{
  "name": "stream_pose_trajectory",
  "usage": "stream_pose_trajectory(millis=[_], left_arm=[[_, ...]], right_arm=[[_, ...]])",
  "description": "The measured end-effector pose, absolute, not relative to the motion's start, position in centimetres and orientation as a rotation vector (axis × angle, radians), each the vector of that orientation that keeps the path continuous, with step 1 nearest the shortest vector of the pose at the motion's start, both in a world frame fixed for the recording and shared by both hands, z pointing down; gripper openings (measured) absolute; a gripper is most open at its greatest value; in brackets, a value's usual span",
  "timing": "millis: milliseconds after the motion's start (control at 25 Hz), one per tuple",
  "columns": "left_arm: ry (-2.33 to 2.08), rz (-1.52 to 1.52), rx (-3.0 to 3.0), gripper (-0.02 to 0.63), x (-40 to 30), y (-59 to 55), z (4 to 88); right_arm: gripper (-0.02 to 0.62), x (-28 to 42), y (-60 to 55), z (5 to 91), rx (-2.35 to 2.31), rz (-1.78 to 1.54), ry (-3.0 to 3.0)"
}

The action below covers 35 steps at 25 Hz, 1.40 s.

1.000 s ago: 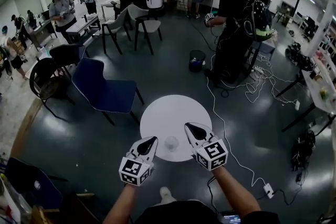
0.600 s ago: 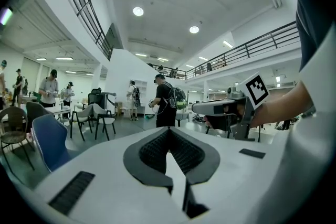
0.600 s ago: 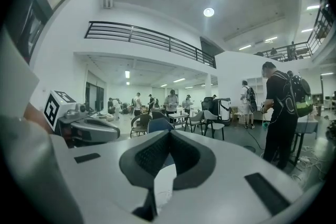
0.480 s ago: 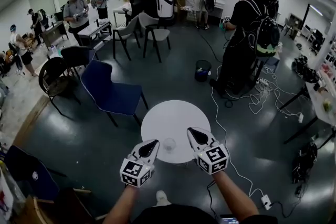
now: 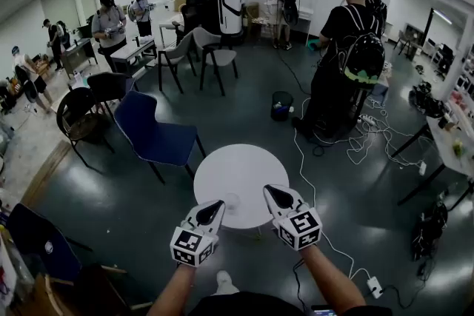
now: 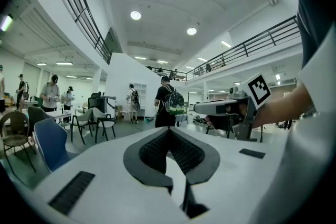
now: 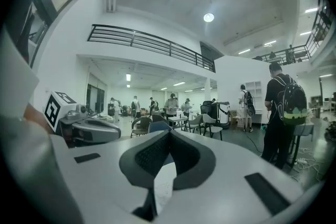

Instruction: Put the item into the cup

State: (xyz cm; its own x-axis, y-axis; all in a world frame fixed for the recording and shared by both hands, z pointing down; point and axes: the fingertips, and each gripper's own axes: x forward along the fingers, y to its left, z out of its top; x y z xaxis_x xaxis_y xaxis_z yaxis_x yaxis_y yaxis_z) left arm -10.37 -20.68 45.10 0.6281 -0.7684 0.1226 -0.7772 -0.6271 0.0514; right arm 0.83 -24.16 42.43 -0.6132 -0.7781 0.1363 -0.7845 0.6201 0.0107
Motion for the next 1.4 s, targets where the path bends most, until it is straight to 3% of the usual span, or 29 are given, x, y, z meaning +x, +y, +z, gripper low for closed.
stream_pose_trajectory(millis=[1400], left_arm=[[-1.380, 0.171, 2.800, 0.017, 1.4, -4.7, 42.2]], right_arm=[[0.017, 13.0, -6.3, 41.2, 1.353, 0.070, -2.803]])
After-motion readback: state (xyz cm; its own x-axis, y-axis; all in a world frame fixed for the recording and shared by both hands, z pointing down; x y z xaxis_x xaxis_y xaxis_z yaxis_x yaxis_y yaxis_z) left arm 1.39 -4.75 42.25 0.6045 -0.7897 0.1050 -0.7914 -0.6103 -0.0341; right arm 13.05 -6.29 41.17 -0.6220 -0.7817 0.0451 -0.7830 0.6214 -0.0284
